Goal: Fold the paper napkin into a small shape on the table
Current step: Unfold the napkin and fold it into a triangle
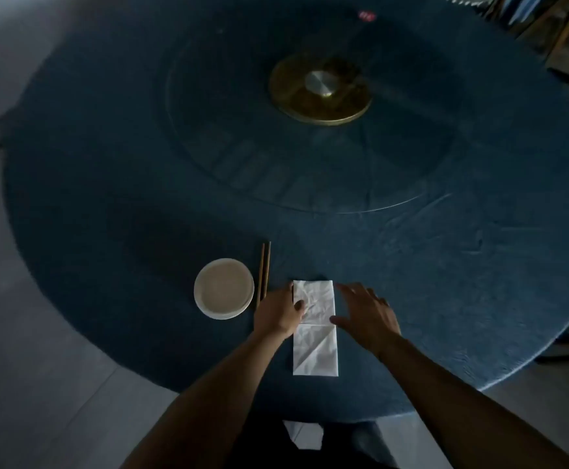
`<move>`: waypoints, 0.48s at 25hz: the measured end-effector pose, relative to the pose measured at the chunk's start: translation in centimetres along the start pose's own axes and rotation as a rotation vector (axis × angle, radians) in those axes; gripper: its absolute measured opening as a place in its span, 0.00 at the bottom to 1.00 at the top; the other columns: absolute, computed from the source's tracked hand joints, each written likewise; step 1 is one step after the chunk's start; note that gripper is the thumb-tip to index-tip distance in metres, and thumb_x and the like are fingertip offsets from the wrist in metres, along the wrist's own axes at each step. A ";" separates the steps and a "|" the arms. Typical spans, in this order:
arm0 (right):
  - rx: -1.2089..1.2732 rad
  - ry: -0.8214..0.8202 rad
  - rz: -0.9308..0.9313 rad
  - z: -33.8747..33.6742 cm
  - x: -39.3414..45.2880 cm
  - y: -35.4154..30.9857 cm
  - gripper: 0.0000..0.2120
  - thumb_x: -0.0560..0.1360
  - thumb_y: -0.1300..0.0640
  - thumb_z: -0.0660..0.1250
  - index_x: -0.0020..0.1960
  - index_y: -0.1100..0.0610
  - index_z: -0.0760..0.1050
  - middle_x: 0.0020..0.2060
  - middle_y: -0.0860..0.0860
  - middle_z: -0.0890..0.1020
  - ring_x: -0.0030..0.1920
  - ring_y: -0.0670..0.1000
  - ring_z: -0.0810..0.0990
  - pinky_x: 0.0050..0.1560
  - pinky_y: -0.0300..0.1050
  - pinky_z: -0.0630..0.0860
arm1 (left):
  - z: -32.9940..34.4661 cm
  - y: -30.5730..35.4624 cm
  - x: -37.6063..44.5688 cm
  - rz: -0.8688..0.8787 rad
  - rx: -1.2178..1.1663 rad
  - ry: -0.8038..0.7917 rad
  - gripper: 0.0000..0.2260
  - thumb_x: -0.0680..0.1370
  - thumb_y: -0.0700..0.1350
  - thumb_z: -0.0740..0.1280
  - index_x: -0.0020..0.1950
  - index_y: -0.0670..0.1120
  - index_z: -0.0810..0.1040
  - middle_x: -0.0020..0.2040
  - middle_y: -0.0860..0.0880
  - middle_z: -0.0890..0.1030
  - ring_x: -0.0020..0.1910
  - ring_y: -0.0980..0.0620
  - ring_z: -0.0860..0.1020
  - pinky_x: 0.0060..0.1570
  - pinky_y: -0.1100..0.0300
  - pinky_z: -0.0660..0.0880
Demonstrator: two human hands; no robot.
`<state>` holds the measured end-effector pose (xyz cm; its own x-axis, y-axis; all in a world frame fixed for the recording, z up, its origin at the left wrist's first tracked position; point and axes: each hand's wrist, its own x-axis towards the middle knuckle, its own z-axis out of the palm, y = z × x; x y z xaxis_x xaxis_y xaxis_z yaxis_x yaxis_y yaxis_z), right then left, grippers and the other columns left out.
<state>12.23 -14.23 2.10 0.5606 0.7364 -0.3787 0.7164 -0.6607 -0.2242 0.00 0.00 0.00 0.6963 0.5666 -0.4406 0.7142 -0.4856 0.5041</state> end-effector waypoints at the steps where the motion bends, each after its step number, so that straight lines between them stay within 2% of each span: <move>1: -0.013 -0.013 -0.009 0.0 0.9 -0.1 0.32 0.73 0.42 0.67 0.73 0.44 0.58 0.69 0.49 0.69 0.65 0.53 0.70 0.61 0.53 0.69 | 0.2 0.1 0.6 -0.018 -0.028 0.017 0.20 0.80 0.51 0.63 0.70 0.44 0.68 0.55 0.44 0.83 0.58 0.44 0.79 0.56 0.49 0.75; 4: -0.026 -0.035 -0.013 0.4 3.1 0.1 0.30 0.74 0.43 0.67 0.72 0.44 0.60 0.67 0.50 0.70 0.63 0.54 0.72 0.59 0.53 0.70 | 0.7 0.5 1.9 -0.079 -0.046 0.092 0.19 0.80 0.48 0.62 0.70 0.47 0.68 0.59 0.45 0.81 0.60 0.44 0.78 0.56 0.49 0.75; 6: -0.027 -0.057 -0.022 1.0 4.0 0.2 0.29 0.74 0.43 0.66 0.72 0.44 0.60 0.66 0.51 0.70 0.62 0.55 0.72 0.58 0.53 0.71 | 1.3 0.6 2.6 -0.098 -0.033 0.134 0.15 0.80 0.47 0.61 0.67 0.48 0.70 0.60 0.46 0.80 0.59 0.44 0.78 0.52 0.50 0.74; 9: -0.033 -0.040 -0.025 1.7 4.9 1.0 0.28 0.75 0.44 0.66 0.72 0.45 0.62 0.66 0.52 0.69 0.62 0.55 0.72 0.57 0.53 0.73 | 2.0 0.8 3.4 -0.103 -0.006 0.197 0.08 0.80 0.46 0.60 0.58 0.49 0.71 0.54 0.47 0.81 0.52 0.44 0.80 0.41 0.54 0.69; 12: -0.019 -0.014 -0.041 1.9 5.4 1.2 0.27 0.74 0.44 0.67 0.70 0.46 0.64 0.65 0.51 0.69 0.61 0.54 0.72 0.55 0.52 0.74 | 2.0 0.4 4.0 -0.111 0.012 0.200 0.03 0.79 0.45 0.60 0.51 0.49 0.71 0.48 0.48 0.82 0.47 0.45 0.80 0.37 0.54 0.69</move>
<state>15.34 -11.37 -1.92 0.5248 0.7607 -0.3820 0.7467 -0.6269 -0.2226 3.28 0.73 -3.05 0.5862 0.7373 -0.3358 0.7872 -0.4205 0.4511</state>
